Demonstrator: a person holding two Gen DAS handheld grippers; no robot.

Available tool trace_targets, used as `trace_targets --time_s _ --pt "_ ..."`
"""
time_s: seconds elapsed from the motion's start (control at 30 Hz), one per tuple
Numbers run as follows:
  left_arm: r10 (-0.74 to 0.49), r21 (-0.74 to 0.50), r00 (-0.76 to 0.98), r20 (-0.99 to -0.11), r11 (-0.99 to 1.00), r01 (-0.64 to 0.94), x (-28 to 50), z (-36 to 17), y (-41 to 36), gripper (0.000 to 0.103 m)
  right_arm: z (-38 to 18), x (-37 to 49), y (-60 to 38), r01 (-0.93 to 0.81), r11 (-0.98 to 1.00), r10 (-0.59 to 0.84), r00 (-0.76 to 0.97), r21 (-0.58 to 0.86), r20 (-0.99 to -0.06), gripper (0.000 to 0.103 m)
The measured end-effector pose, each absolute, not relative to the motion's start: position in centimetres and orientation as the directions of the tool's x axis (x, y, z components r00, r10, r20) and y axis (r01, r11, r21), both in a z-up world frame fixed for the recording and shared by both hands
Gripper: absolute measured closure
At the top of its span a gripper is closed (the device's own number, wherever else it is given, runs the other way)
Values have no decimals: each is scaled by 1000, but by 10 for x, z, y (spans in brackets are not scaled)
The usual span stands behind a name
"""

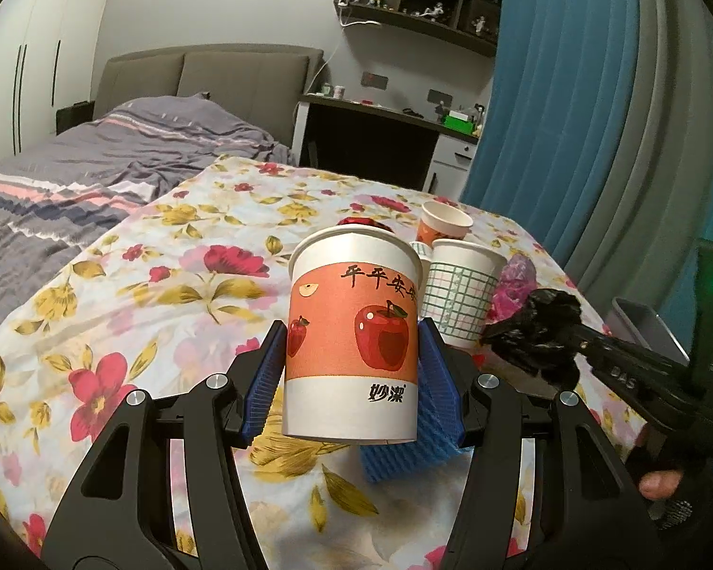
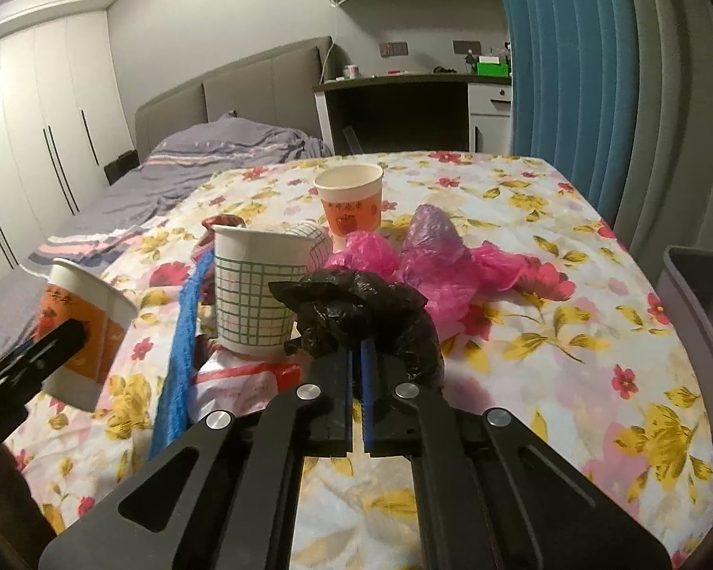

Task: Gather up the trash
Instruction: 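Carry the apple-print cup and black bag in both tools over the bin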

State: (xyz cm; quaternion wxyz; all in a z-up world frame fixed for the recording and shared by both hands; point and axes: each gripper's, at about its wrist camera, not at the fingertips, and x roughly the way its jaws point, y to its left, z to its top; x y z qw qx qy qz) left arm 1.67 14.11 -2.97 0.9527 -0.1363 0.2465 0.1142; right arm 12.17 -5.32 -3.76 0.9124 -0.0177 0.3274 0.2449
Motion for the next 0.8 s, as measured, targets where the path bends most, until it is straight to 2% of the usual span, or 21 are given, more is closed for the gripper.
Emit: trace_targets --time_s 0.37,0.8 --pt "137 -168 868 -478 955 -243 12 -17 111 48 -16 90 -88 -486 861 482 684 151 -547 99" --pt "62 -138 886 -460 981 -140 20 -6 62 48 -8 77 -140 -453 874 474 719 174 -509 99"
